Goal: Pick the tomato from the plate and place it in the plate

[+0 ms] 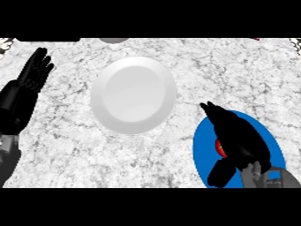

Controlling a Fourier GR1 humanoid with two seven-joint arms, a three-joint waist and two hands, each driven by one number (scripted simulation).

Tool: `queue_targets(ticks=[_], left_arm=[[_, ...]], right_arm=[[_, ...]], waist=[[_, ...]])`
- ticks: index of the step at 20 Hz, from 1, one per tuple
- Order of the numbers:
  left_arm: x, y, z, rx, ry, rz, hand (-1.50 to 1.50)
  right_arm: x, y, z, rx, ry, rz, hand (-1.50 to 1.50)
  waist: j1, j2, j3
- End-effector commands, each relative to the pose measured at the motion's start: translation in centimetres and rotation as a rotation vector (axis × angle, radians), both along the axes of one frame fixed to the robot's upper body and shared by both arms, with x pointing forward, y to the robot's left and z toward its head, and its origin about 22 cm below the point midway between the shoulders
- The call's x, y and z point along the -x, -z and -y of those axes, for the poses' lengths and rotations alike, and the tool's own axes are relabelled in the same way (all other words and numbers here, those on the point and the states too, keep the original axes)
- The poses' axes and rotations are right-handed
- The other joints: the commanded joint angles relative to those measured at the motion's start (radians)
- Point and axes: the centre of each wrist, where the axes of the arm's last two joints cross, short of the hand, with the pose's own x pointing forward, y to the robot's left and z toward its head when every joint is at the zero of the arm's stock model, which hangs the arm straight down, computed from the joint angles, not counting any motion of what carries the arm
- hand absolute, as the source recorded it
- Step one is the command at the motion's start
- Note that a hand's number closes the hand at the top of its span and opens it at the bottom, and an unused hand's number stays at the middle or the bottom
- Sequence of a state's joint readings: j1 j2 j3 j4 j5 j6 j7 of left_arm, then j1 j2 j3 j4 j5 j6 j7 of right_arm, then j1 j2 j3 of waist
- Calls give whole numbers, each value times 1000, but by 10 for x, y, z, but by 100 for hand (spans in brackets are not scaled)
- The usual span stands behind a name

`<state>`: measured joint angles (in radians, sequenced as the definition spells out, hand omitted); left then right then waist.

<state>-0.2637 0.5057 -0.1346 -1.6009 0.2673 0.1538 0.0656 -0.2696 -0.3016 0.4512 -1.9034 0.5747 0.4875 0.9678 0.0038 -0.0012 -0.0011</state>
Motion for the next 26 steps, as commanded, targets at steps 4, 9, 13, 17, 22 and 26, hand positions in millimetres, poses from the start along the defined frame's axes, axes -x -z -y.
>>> queue_targets(ticks=[4,9,13,17,22,26], left_arm=[[10,8,9,18,0,6,0],[-13,-3,-1,-14,-14,9,0],[-5,5,-8,-4,4,5,0],[4,25,16,9,1,-2,0],[-7,9,-10,-16,-2,4,0],[-6,4,-3,-3,3,3,0]], right_arm=[[-17,-3,15,187,110,-81,-150],[-17,24,24,208,145,-129,-150],[-13,40,38,210,144,-170,-150],[-14,59,29,203,129,-175,-150],[-24,78,28,218,143,-230,-150],[-31,91,37,249,143,-254,-150]], waist=[[2,-1,0],[-7,2,1],[-5,1,1],[-3,1,1],[-3,2,1],[-3,1,1]])
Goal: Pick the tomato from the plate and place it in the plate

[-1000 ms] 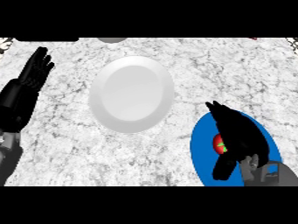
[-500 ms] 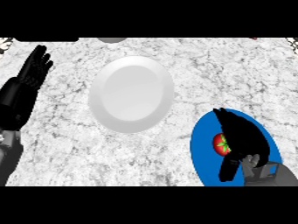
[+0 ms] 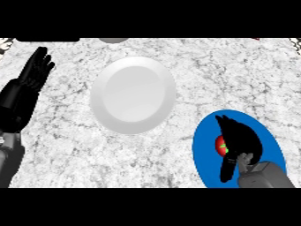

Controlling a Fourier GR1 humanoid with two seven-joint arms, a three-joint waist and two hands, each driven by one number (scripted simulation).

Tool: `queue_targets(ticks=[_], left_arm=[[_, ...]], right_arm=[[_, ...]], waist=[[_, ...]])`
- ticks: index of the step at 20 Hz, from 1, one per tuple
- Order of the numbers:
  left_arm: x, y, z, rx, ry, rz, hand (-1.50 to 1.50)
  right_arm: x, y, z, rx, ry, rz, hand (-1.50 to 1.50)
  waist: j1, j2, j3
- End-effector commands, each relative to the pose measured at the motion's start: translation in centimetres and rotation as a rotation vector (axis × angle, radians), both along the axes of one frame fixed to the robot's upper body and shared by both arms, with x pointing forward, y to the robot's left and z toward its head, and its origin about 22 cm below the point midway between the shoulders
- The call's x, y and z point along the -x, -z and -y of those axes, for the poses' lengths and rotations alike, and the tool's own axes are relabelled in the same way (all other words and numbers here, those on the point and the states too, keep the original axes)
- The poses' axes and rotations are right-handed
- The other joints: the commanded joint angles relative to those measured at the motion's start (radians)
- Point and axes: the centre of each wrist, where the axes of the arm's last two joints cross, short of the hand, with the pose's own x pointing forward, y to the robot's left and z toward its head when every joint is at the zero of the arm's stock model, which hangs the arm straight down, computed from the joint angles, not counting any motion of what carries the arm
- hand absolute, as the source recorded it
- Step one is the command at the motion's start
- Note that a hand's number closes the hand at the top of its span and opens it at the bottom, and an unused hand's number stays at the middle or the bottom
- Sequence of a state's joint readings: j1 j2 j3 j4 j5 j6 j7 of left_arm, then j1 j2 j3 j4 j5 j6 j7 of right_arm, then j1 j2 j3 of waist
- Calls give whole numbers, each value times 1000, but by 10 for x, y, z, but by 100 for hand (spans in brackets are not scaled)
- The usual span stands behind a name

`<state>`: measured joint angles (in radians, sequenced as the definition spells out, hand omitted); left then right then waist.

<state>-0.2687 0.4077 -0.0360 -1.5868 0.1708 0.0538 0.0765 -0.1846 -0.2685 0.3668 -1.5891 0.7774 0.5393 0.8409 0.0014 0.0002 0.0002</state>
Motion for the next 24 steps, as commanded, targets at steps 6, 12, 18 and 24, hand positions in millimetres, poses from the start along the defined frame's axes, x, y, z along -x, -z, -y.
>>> queue_targets(ticks=[6,12,18,24], left_arm=[[5,1,-4,-5,-6,-9,0],[1,5,8,12,11,-4,0],[9,1,-20,-4,-77,-15,0],[15,-2,-18,-4,-52,-22,0]], right_arm=[[-13,19,15,22,-64,214,150],[-20,4,0,82,-97,411,150],[63,37,25,204,504,352,150],[135,-12,-19,164,562,536,150]], waist=[[6,1,1],[0,0,0],[-90,-23,-2],[-35,-12,-1]])
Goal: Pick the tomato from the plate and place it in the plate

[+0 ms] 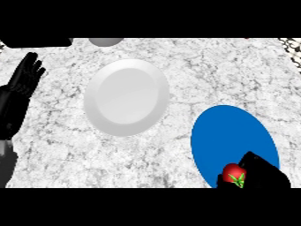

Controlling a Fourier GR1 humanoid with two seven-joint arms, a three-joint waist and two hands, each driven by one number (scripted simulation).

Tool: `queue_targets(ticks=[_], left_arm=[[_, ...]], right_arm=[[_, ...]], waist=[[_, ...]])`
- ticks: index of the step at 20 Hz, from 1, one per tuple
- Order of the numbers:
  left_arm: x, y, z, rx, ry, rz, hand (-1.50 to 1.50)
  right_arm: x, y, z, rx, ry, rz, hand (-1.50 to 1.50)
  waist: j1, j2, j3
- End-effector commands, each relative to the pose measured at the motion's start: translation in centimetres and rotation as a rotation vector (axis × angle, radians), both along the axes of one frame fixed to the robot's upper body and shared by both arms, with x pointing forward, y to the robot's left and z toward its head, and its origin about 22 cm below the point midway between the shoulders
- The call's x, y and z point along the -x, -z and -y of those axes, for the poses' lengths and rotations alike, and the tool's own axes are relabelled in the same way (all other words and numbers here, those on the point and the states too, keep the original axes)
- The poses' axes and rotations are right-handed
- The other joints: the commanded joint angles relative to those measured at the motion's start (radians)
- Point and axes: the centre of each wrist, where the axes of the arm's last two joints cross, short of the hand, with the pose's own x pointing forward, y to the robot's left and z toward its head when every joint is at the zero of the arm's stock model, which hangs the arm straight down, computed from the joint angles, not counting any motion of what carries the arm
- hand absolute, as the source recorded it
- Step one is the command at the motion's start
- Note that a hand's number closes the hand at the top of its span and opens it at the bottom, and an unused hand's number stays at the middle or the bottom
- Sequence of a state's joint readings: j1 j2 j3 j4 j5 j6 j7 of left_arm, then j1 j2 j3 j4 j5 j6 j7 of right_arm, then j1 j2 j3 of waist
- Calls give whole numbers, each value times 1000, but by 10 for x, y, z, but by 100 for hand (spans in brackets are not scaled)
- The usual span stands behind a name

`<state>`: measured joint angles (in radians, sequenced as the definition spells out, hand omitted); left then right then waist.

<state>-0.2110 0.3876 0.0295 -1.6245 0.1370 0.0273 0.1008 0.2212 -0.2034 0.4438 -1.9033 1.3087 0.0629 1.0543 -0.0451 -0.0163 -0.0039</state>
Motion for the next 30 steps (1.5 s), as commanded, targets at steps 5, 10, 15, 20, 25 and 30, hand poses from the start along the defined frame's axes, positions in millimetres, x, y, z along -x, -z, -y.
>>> queue_targets(ticks=[5,10,15,20,25,30], left_arm=[[-1,6,17,5,36,-1,0],[-8,-5,12,16,45,20,0],[-23,-16,5,-10,54,7,0],[-7,-1,19,11,84,11,0],[-25,-30,27,10,86,40,0],[-19,-12,29,-3,99,32,0]], right_arm=[[64,-73,-48,-87,-29,277,150],[48,-93,-94,-207,-177,511,150],[46,-116,-116,-223,-273,535,150],[-7,-121,-134,-242,-274,551,150],[-56,-124,-147,-313,-289,559,150],[-94,-113,-157,-366,-262,522,150]], waist=[[25,9,3],[45,15,3],[49,18,3],[80,21,2],[87,25,4],[101,27,3]])
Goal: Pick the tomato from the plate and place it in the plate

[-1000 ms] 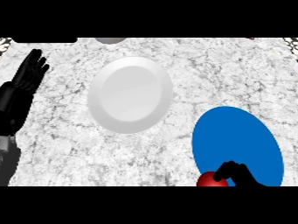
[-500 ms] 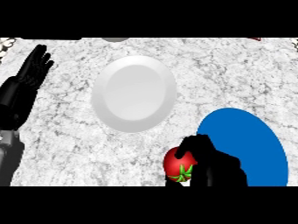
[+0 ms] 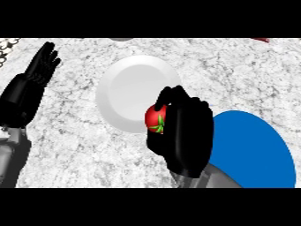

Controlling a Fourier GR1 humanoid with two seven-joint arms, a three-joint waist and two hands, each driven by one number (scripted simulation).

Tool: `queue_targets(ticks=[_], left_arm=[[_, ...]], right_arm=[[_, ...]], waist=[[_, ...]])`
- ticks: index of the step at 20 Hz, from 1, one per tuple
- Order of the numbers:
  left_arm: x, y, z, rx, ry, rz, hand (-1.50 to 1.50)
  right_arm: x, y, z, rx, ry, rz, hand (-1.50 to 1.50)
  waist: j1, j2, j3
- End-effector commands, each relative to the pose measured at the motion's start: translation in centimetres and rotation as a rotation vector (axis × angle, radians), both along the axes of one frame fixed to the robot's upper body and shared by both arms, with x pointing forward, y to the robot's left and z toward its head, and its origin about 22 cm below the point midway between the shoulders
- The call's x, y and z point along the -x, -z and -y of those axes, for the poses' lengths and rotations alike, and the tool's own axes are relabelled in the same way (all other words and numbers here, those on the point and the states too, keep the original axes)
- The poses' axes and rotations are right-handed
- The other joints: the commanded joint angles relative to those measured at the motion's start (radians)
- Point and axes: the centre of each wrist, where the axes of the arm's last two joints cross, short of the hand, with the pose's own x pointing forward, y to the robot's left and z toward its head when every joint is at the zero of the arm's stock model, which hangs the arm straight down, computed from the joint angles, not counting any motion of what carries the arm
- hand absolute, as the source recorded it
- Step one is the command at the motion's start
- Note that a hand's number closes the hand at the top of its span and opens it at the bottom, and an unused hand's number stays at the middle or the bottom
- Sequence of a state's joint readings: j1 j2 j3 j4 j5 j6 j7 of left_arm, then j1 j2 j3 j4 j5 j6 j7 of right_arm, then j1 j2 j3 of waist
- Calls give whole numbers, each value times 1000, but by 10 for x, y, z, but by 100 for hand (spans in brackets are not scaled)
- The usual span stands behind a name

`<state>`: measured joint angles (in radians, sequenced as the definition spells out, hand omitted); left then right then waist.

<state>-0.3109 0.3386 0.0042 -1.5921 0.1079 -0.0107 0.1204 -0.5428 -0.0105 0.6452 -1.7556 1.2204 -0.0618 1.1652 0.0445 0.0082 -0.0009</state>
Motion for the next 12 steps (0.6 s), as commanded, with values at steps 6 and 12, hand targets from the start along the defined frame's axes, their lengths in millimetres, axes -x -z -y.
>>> queue_targets(ticks=[6,12], left_arm=[[-6,2,7,0,10,6,0],[-1,2,10,17,46,17,0]], right_arm=[[-89,15,-13,-125,162,-111,150],[-128,31,-20,-83,186,-152,150]], waist=[[20,10,0],[37,10,0]])
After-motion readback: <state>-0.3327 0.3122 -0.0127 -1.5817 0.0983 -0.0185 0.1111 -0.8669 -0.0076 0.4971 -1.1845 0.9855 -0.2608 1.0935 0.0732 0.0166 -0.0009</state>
